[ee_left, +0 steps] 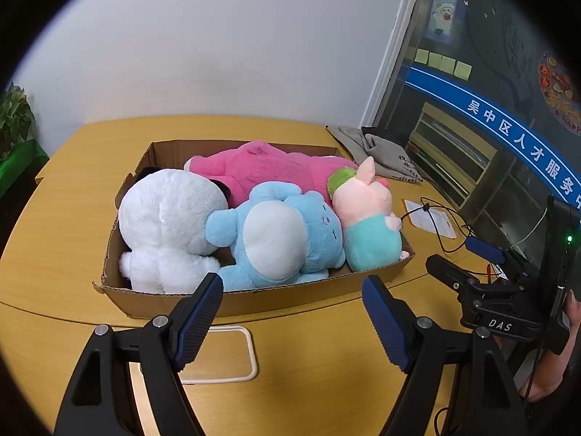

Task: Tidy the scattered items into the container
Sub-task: 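Open both grippers and pull back from the box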

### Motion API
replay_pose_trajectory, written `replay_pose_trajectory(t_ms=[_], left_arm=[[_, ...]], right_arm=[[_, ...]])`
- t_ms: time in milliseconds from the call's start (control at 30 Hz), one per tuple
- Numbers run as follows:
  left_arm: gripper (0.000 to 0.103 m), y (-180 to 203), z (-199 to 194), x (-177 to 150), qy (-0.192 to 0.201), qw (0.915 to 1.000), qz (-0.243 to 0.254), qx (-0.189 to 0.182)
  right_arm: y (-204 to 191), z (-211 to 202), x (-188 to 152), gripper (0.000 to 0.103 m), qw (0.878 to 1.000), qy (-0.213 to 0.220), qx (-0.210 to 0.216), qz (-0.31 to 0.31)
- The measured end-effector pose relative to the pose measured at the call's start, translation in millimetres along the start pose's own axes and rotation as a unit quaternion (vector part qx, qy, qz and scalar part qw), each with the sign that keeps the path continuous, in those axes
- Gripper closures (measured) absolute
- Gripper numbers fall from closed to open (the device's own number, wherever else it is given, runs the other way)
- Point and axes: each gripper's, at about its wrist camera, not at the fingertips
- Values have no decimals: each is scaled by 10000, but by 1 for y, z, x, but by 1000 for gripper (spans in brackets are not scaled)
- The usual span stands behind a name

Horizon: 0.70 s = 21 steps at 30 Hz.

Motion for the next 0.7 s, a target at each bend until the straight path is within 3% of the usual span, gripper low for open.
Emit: replay_pose_trajectory(t_ms=[700], left_arm=[[24, 10, -4, -3, 37, 10000, 38, -34]], right_arm=[[7, -7, -6, 0, 10000, -1, -36, 42]])
Point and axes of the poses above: each gripper's, at about its wrist camera, not at the fingertips, and z roughly the way its jaws point, y to its right, x to its top
